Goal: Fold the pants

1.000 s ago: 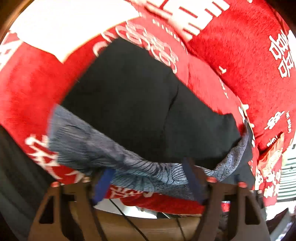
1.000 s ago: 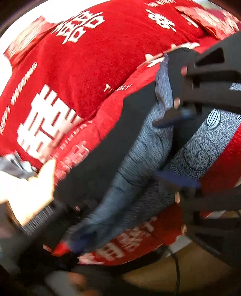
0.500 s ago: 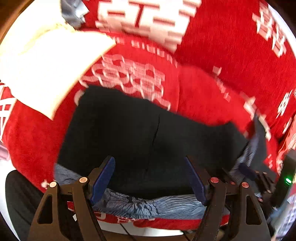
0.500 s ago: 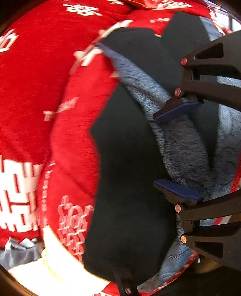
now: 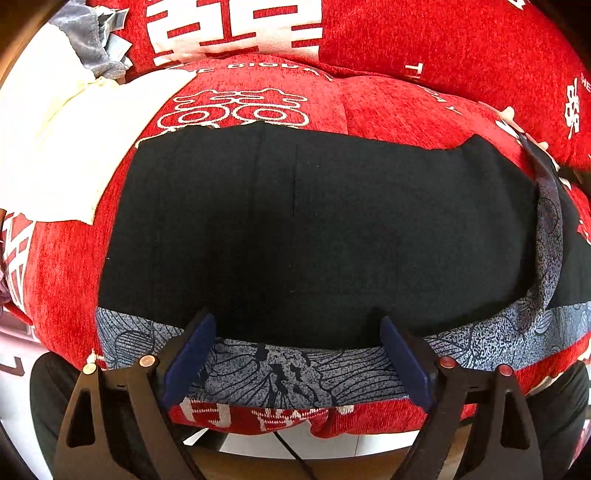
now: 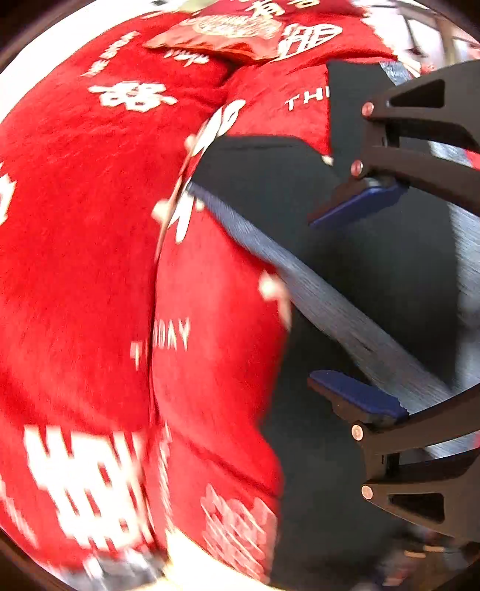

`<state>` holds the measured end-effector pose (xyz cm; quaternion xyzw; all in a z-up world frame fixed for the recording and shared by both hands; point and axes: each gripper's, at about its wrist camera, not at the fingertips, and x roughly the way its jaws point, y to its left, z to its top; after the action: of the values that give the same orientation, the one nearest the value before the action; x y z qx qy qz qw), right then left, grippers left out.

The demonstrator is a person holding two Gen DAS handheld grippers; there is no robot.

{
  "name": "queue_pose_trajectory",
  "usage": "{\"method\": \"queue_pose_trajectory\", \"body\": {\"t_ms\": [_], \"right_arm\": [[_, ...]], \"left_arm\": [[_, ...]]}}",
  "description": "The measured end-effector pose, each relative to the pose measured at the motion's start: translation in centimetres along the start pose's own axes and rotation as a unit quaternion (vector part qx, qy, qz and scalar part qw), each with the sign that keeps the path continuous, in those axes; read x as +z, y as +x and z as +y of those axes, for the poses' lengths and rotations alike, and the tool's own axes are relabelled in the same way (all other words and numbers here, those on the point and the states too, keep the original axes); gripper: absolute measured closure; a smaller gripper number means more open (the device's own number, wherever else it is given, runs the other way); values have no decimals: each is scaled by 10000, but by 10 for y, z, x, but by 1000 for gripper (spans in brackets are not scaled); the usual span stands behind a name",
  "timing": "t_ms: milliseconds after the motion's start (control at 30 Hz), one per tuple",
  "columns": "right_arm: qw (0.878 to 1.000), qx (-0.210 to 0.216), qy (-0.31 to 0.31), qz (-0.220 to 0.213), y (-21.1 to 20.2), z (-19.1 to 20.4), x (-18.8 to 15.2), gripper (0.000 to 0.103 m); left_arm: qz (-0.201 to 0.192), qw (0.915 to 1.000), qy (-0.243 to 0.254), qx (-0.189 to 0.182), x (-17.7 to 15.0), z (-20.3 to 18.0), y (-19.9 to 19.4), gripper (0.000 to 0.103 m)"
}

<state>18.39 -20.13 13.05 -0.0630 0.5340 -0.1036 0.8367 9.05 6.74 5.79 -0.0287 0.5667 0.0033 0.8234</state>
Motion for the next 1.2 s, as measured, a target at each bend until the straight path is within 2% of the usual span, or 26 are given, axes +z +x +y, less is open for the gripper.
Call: {"method": "queue_pose_trajectory", "body": {"t_ms": [100,133,200,233,267,300,333,367,400,467,567,667,767,867,933,1000,1033,1100,1200], "right_arm": [[9973,-313,435,498,45,-22,31,21],[9941,-414,592,813,66,-29,38,20],[9832,-490,865,1528,101,-44,36,21],[9791,-325,988,1747,111,-51,28,21],[9822,-191,1031,1557,108,-59,27,28],[9851,-163,957,1420,101,-61,21,45],[9877,-80,833,1318,93,-62,17,57],[9893,49,793,1220,87,-62,12,81],[9897,200,819,1159,76,-66,5,87],[9898,317,1005,956,51,-82,-9,88],[9910,341,1213,461,4,-107,-38,88],[9896,242,1392,255,-27,-124,-79,89],[9855,238,1615,462,-26,-137,-128,89],[9847,336,1565,692,-12,-139,-161,88],[9886,244,1319,692,-11,-131,-168,76],[9943,-196,946,449,-27,-123,-168,53],[9964,-438,690,241,-36,-117,-164,48],[9969,-736,234,-179,-51,-105,-156,34],[9881,-1262,-628,-607,-56,-81,-133,29]], "left_arm": [[7,10000,-17,-17,-1,-1,-2,11],[11,10000,-14,-20,-2,-1,-2,11],[19,10000,15,-25,-2,-1,-3,11],[24,10000,28,-25,-2,-1,-2,11],[29,10000,24,-24,-2,-1,-2,10],[34,10000,16,-13,-2,-2,-2,9],[46,10000,6,-9,-2,-3,-1,7],[68,10000,0,10,-1,-4,0,7],[96,9999,-2,35,1,-5,0,7],[222,9997,-29,22,5,-7,-1,7],[282,9991,-126,-301,9,-8,-8,7],[252,9981,-6,-562,10,-19,-15,7],[306,9964,299,-731,11,-43,-15,7],[449,9934,728,-759,8,-74,-8,7],[583,9897,1094,-721,3,-94,0,6],[523,9880,1393,-426,-3,-107,3,4],[514,9873,1460,-363,-5,-110,3,4],[472,9879,1385,-508,-4,-111,-2,4],[392,9890,1245,-697,2,-113,-10,4]]}}
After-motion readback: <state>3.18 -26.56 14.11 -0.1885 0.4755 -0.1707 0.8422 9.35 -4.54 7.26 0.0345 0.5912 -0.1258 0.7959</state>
